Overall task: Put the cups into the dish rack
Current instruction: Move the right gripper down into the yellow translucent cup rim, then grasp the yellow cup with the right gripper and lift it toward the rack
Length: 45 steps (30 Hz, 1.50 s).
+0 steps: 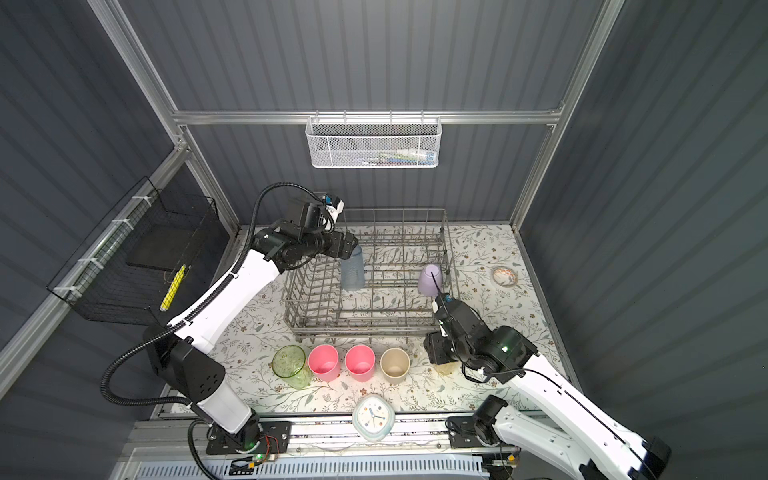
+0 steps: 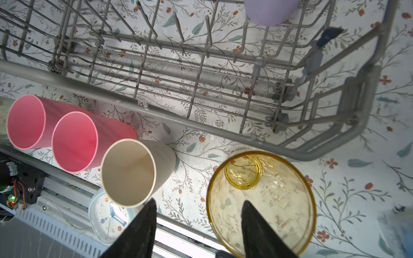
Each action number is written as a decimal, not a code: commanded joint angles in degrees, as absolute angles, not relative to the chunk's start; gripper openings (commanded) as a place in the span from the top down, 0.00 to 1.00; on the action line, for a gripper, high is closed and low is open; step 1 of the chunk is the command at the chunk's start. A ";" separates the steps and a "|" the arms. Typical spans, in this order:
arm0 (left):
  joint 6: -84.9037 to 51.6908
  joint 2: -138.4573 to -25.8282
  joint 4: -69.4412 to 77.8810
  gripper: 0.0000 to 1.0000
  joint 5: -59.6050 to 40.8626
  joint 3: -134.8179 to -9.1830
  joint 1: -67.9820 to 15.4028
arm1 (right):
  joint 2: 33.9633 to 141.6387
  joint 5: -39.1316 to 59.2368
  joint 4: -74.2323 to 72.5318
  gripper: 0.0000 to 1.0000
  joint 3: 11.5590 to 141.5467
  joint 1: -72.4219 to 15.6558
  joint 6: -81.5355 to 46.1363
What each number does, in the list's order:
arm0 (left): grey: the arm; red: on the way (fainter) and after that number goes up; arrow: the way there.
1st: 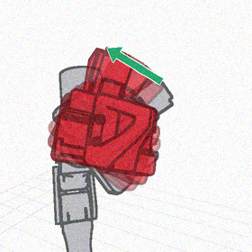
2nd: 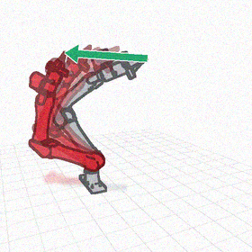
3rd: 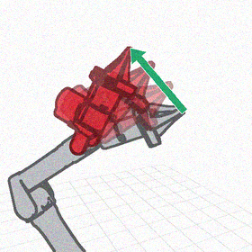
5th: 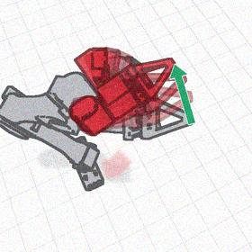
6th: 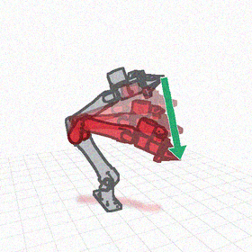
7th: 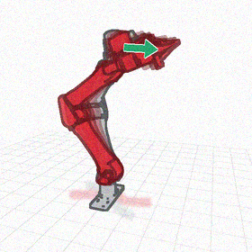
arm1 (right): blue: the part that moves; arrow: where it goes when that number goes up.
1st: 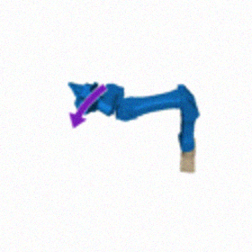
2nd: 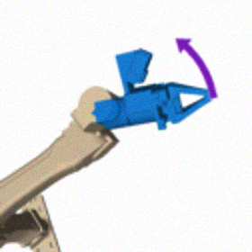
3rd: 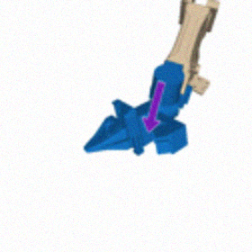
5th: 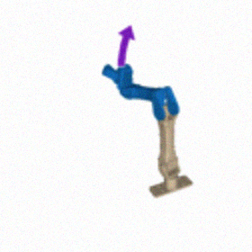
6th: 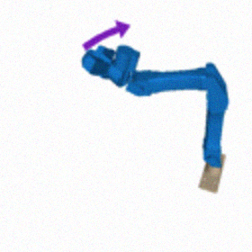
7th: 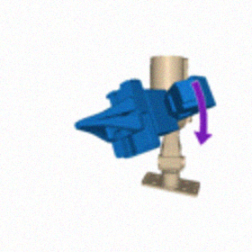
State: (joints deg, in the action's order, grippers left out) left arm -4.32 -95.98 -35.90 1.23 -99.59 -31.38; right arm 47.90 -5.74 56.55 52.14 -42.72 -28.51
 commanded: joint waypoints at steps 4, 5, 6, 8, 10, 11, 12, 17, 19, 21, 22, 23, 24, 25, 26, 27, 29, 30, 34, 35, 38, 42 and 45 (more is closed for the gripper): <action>-5.19 -94.22 -35.33 0.07 -0.27 -98.44 -31.50 | 49.71 -8.79 57.80 0.44 49.74 -43.68 -29.93; -5.19 -94.13 -35.33 0.07 -0.27 -98.28 -31.55 | 50.00 -9.00 57.70 0.45 49.21 -43.81 -30.09; -5.15 -94.13 -35.33 0.07 -0.28 -98.18 -31.54 | 50.10 -9.11 57.45 0.46 48.84 -43.97 -30.19; -5.10 -94.22 -35.29 0.07 -0.30 -97.99 -31.51 | 50.19 -9.10 56.92 0.48 47.94 -44.12 -30.46; -5.04 -94.39 -35.24 0.07 -0.26 -97.97 -31.50 | 50.19 -8.72 56.62 0.49 47.30 -44.21 -30.73; -5.10 -94.47 -35.25 0.07 -0.35 -98.00 -31.55 | 50.18 -8.61 56.50 0.50 47.05 -44.21 -30.83; -5.09 -94.57 -35.24 0.07 -0.35 -97.86 -31.51 | 50.21 -8.57 56.38 0.51 46.70 -44.29 -30.93; -5.10 -94.83 -34.98 0.07 -0.51 -97.80 -31.55 | 50.36 -8.61 56.01 0.58 45.97 -44.38 -31.23; -5.06 -94.92 -34.98 0.07 -0.53 -97.82 -31.55 | 50.62 -8.46 55.93 0.60 45.89 -44.54 -31.21; -5.10 -95.01 -34.98 0.07 -0.55 -97.70 -31.55 | 51.15 -8.23 55.64 0.63 45.70 -44.56 -31.18; -5.10 -94.97 -34.90 0.07 -0.67 -97.60 -31.55 | 51.46 -8.26 55.51 0.64 45.62 -44.65 -31.13; -5.05 -94.92 -34.89 0.07 -0.62 -97.57 -31.54 | 51.82 -8.20 55.46 0.65 45.51 -44.80 -31.19; -5.18 -94.92 -34.89 0.07 -0.63 -97.51 -31.53 | 52.17 -8.23 55.39 0.68 45.53 -44.90 -31.13; -5.19 -94.92 -34.89 0.07 -0.60 -97.48 -31.53 | 52.50 -8.34 55.50 0.71 45.58 -44.98 -31.13; -5.19 -94.84 -34.89 0.07 -0.55 -97.47 -31.55 | 52.72 -8.47 55.59 0.73 45.61 -45.08 -31.14; -5.14 -94.83 -34.97 0.07 -0.57 -97.47 -31.51 | 52.90 -8.45 55.59 0.74 45.65 -45.16 -31.15; -5.10 -94.75 -34.98 0.07 -0.48 -97.38 -31.48 | 53.13 -8.47 55.71 0.79 45.68 -45.26 -31.20; -5.01 -94.66 -34.89 0.07 -0.36 -97.23 -31.50 | 53.12 -8.43 55.63 0.80 45.63 -45.26 -31.27; -4.83 -94.90 -35.06 0.07 -0.02 -97.29 -31.55 | 53.83 -8.35 55.86 0.87 45.79 -45.44 -31.31; -4.83 -94.92 -35.07 0.07 0.00 -97.25 -31.55 | 53.95 -8.47 56.11 0.90 45.94 -45.52 -31.32; -4.77 -94.84 -35.22 0.07 0.08 -97.19 -31.53 | 53.90 -9.00 57.45 0.95 47.11 -45.79 -31.69; -4.74 -94.48 -35.24 0.07 0.26 -97.05 -31.55 | 52.60 -10.09 60.83 1.00 50.23 -46.30 -31.74; -4.70 -94.39 -35.17 0.07 0.26 -97.01 -31.55 | 51.00 -11.07 63.34 1.00 53.29 -46.32 -31.61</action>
